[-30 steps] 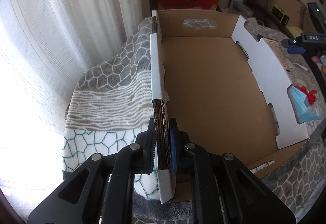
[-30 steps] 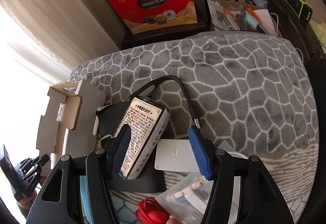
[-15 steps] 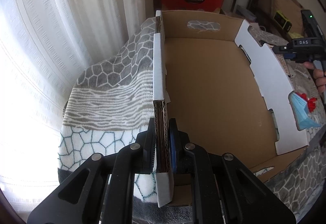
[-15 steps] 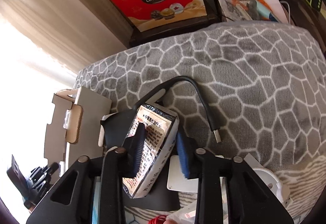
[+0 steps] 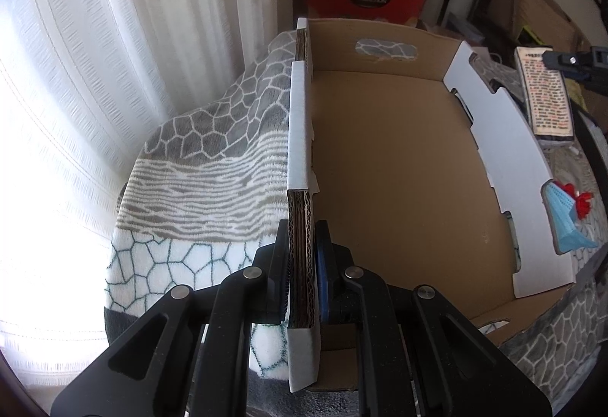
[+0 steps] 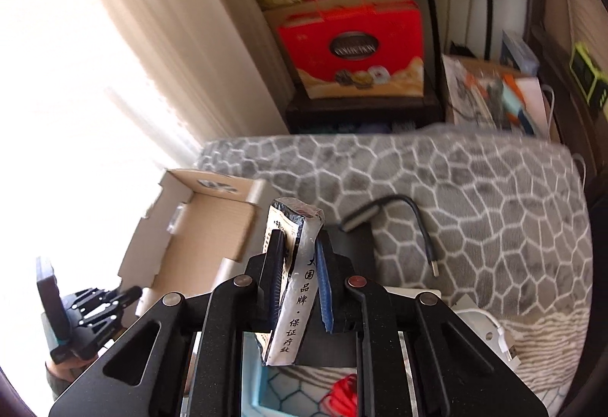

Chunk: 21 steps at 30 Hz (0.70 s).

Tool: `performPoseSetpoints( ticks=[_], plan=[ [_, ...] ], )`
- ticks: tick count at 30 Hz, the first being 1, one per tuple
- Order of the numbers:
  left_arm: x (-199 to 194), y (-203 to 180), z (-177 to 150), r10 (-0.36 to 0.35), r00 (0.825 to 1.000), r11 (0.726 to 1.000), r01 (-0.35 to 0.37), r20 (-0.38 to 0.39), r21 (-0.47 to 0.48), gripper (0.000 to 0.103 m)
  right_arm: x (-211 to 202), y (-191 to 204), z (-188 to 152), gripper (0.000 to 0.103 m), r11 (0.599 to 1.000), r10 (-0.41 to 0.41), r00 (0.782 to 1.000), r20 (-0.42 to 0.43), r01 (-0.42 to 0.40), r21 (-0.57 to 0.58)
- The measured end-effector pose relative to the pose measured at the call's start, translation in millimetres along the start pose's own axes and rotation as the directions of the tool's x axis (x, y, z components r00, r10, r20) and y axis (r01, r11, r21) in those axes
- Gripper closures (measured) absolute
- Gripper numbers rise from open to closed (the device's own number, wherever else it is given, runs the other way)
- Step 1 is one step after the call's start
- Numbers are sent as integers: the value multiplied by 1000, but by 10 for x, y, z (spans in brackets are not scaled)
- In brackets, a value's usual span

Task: Organize objects
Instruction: 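Lift the labelled item with the right tool and carry it over the cardboard box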

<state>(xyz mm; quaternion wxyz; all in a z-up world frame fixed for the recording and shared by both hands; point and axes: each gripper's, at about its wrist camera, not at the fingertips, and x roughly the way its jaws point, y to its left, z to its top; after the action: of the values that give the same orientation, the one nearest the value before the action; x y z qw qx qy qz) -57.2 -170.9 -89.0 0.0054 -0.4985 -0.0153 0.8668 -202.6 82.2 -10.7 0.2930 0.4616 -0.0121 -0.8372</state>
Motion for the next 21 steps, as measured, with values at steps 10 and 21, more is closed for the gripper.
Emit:
performPoseSetpoints(
  ticks=[10,21],
  plan=[
    [8,13,5,1,1000,1000,-2,-3,-18,93,34,1038,215,88,933,-152,981,118,181,-310],
    [8,48,14,-18,1000,998,17,-7,-55,93,729,1704,175,88,799,-275,951,145,309,-516]
  ],
)
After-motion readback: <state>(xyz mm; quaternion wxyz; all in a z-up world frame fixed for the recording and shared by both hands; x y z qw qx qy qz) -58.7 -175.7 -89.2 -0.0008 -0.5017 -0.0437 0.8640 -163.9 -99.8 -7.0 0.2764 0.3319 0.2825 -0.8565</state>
